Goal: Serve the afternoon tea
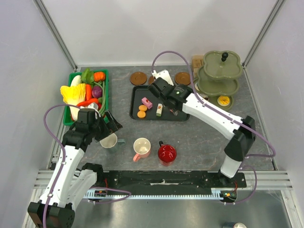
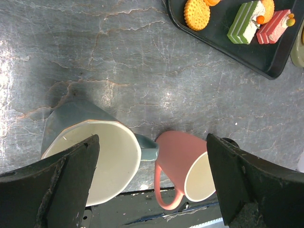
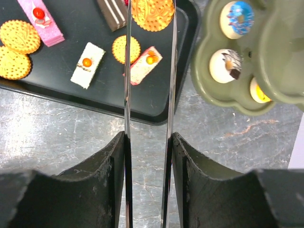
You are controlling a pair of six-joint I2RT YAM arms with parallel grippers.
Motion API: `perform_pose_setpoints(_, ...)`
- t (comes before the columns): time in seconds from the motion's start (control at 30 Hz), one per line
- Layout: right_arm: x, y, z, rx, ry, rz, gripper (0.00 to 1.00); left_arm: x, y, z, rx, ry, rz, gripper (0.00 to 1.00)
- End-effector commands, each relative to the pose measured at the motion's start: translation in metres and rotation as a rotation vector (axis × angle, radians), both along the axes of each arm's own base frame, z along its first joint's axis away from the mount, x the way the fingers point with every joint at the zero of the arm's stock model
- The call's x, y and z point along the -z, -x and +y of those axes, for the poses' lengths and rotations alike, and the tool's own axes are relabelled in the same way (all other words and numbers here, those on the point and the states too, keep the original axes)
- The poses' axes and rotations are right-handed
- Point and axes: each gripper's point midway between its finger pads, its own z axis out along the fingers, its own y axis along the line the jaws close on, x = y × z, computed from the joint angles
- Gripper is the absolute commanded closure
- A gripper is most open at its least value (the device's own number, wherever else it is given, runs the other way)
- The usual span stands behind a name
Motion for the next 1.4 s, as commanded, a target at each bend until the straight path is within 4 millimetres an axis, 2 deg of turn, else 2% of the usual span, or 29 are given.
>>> perform_pose_setpoints(0.0,-0.051,0.003,-0.033,0.111,-0.075,-0.143,0.53,-0.014,-0.005,-0.001,0.018,0.002,-0.063,0.01)
perform_pose_setpoints(0.2,-0.074,0.006,-0.082,0.219,-0.097,-0.183,0.54,-0.015,-0.005,-0.002,0.023,0.006,-0.069,0.01)
perform_pose_setpoints(0.33,-0.075,0.003,-0.115,0.287,-0.076,-0.161,0.54,-0.016,-0.005,-0.002,0.024,0.009,-0.075,0.01)
perform_pose_setpoints(0.43,-0.070,-0.001,-0.129,0.313,-0.055,-0.136,0.54,-0.017,-0.005,-0.003,0.026,0.012,-0.078,0.01)
perform_pose_setpoints(0.67,-0.057,-0.012,-0.142,0.333,-0.027,-0.087,0.55,-0.016,-0.005,-0.003,0.028,0.011,-0.077,0.01)
perform_pose_setpoints(1.03,-0.037,-0.018,-0.147,0.343,-0.014,-0.021,0.55,-0.018,-0.004,-0.003,0.028,0.012,-0.083,0.01)
perform_pose_setpoints(1.23,-0.035,-0.021,-0.153,0.367,-0.014,-0.018,0.52,-0.018,-0.005,-0.003,0.026,0.012,-0.082,0.01)
perform_pose_setpoints(1.37,-0.034,-0.021,-0.155,0.376,-0.015,-0.018,0.44,-0.018,-0.005,-0.002,0.027,0.011,-0.083,0.01)
